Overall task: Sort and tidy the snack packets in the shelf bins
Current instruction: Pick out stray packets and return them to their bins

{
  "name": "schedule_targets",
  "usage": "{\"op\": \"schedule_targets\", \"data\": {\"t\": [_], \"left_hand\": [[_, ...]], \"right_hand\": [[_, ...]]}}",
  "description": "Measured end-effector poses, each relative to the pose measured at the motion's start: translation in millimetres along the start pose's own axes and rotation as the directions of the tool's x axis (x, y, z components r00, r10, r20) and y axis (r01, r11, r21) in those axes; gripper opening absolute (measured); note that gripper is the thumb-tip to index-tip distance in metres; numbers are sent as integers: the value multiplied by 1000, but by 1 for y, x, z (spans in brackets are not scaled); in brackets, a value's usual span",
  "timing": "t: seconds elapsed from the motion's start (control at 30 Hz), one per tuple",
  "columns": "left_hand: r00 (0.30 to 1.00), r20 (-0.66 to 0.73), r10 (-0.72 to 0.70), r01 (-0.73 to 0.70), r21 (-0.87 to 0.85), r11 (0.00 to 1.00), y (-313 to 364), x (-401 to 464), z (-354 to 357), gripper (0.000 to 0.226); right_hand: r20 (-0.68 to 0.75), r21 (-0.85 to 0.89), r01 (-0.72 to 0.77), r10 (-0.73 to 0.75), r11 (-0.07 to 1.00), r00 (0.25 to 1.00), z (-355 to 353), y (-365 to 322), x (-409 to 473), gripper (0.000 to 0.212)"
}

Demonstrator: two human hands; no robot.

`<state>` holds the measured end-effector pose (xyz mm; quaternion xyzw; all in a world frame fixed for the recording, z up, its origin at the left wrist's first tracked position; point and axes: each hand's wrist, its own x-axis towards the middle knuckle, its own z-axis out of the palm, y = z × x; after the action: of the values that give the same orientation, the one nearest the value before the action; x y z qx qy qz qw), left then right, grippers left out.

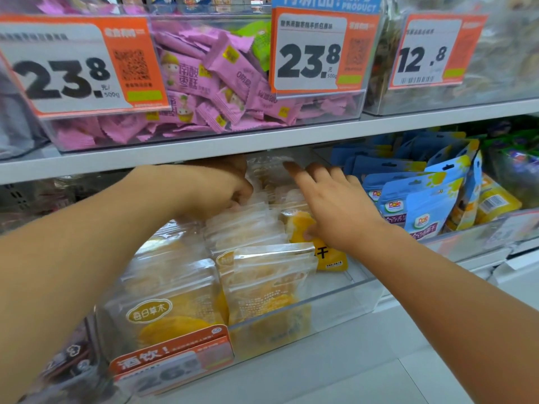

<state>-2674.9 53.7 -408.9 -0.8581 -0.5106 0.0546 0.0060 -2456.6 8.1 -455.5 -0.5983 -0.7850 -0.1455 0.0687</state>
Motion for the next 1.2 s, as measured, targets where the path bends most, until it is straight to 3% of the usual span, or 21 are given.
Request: {"op": "schedule_targets", "data": {"t": [0.1, 0.2, 0.33, 0.5, 0.67, 0.83, 0.93, 1.1, 1.2], "left_hand": [[993, 103, -61, 58, 39, 998, 4, -6, -6, 12], [988, 132, -79, 65, 109, 992, 8, -11, -5, 22], [989, 90, -116, 108, 83, 991, 9, -10, -8, 6], [963, -40, -267, 253, -209, 945, 39, -10, -11, 62], [976, -67, -208, 190, -206, 960, 62, 5, 13, 77], [960, -63, -272, 259, -166, 952, 61, 7, 17, 67], [957, -34, -288, 281, -145, 949, 58, 13, 10, 68], [932, -77, -355, 343, -132, 930, 69, 23, -8, 27], [929, -101, -357, 347, -106, 932, 69, 25, -8, 24]], "right_hand": [[-18, 21, 43, -42, 999, 999, 0, 4, 3, 79], [-16, 111, 60, -59, 992, 998, 1, 6, 3, 73], [8, 200, 35, -38, 979, 999, 1, 8, 4, 82], [15, 73, 53, -54, 996, 998, -1, 7, 5, 97], [18, -9, 6, -6, 1000, 1000, 1, 5, 6, 122], [59, -67, -20, 24, 998, 998, 2, 3, 11, 94], [56, -26, -21, 23, 999, 998, 0, 3, 10, 90], [-12, 10, -8, 8, 1000, 1000, 0, 3, 7, 82], [-32, 15, -18, 18, 1000, 999, 3, 5, 5, 82]]}}
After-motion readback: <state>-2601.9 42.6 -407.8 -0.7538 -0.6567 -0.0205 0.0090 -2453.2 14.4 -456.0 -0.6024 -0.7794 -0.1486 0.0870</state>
